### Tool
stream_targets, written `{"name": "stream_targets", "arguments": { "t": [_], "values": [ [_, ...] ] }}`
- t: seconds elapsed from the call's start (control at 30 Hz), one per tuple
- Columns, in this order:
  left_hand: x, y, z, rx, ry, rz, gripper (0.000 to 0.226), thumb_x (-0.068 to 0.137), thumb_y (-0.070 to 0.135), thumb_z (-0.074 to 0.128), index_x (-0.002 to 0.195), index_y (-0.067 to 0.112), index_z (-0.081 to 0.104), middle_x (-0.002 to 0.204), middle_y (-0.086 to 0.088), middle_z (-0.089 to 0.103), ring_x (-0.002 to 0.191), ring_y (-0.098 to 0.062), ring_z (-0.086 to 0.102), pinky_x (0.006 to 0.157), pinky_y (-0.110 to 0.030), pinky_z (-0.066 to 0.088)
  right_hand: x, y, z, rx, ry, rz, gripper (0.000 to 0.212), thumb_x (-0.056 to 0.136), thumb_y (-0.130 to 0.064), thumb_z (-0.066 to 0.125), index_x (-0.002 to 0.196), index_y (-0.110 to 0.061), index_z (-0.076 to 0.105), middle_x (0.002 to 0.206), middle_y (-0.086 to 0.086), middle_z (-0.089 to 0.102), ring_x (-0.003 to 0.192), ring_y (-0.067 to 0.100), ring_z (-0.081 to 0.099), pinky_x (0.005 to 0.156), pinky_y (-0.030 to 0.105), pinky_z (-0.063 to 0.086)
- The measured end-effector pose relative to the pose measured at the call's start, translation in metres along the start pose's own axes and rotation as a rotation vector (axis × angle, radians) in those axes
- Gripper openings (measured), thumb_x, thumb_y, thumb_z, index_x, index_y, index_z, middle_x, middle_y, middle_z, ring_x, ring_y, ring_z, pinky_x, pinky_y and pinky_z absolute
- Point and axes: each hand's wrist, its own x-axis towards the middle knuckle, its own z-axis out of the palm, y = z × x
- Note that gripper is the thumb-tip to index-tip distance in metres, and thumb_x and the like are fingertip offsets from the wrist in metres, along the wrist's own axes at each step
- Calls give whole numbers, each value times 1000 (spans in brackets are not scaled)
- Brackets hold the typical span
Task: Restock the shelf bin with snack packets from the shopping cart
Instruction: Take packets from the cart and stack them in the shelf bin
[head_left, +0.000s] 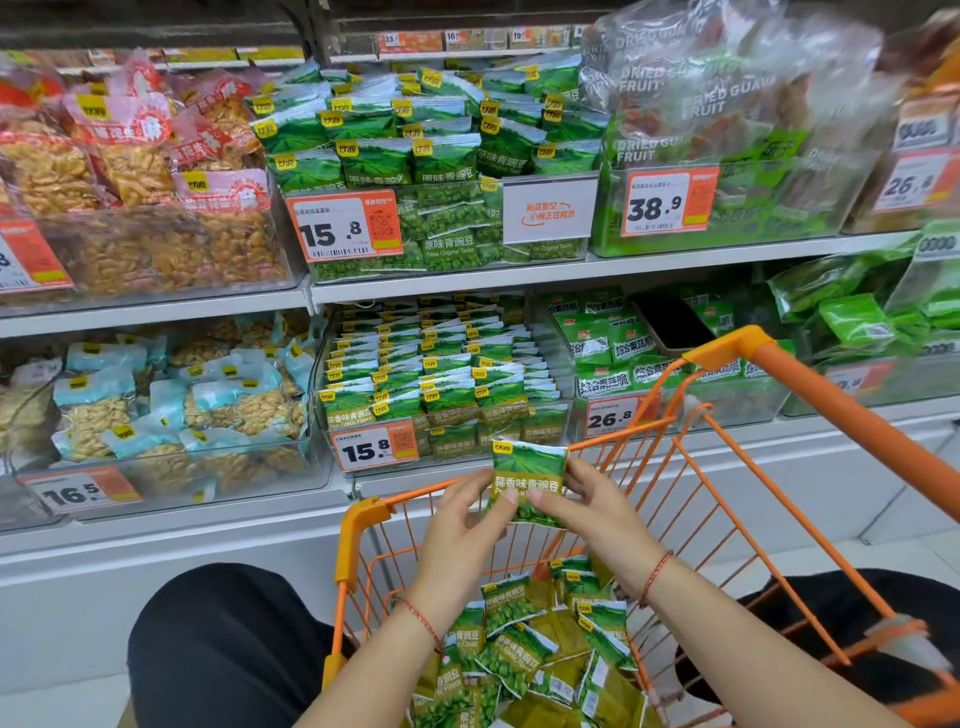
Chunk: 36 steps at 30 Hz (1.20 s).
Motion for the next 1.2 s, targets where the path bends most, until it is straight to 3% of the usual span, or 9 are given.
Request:
{"name": "stream_targets", "arguments": {
  "t": [0.1,0.17,0.27,0.43,0.67,0.83,0.93,1.03,1.2],
  "values": [
    [4,16,-9,1,-70,-17,58,70,52,63,123,41,44,132,13,46,121,-6,49,86,-17,48,2,-5,-8,-61,34,44,63,89,-16,64,144,-15,34,142,-5,41,135,15,38,100,25,39],
    [12,32,-19,25,-156,12,68,72,51,67,132,38,38,134,17,42,126,-3,42,93,-15,43,3,-13,-14,-106,-18,49,71,89,-15,63,149,-15,23,147,-1,34,140,17,28,100,25,34],
    [32,51,-31,188,-414,13,78,69,49,76,135,35,39,140,14,43,128,-1,40,108,-25,34,10,-30,-21,-271,-172,5,67,88,-16,65,144,-27,30,136,-13,35,134,10,33,92,16,40],
    [66,79,-34,293,-608,-24,46,79,22,77,121,17,59,112,4,68,103,-7,64,90,-23,49,39,-65,-30,-382,-238,9,71,83,-15,71,141,-25,32,122,3,56,106,15,60,90,28,50],
    [123,69,-19,200,-355,-9,34,79,14,76,111,16,63,97,1,72,87,-10,68,76,-22,54,97,-71,-47,-283,-79,-41,53,79,-32,72,126,-25,48,113,-4,59,94,6,58,79,20,46],
    [170,69,-16,223,-140,113,34,75,14,78,105,21,61,96,7,71,85,-4,67,74,-16,52,154,-57,-58,-498,465,-183,35,97,-36,49,123,-15,55,105,-2,61,103,20,57,79,27,40],
    [199,67,-5,356,-53,190,48,73,20,81,113,17,56,106,6,67,95,-6,64,84,-20,51,183,-31,-54,-752,440,-131,42,101,-36,34,128,-8,49,115,15,62,108,33,55,79,34,38],
    [231,65,9,469,59,245,44,73,18,80,109,17,55,97,11,62,88,-4,61,70,-7,44,195,-1,-48,-1094,469,-134,41,101,-36,31,123,-6,49,105,19,65,104,35,54,94,39,34],
    [287,60,23,851,254,164,54,84,35,68,129,12,51,121,-6,59,106,-20,56,76,-21,36,202,12,-47,-1085,519,-202,46,99,-37,35,131,-6,47,96,15,68,103,33,56,110,40,21]
  ]
}}
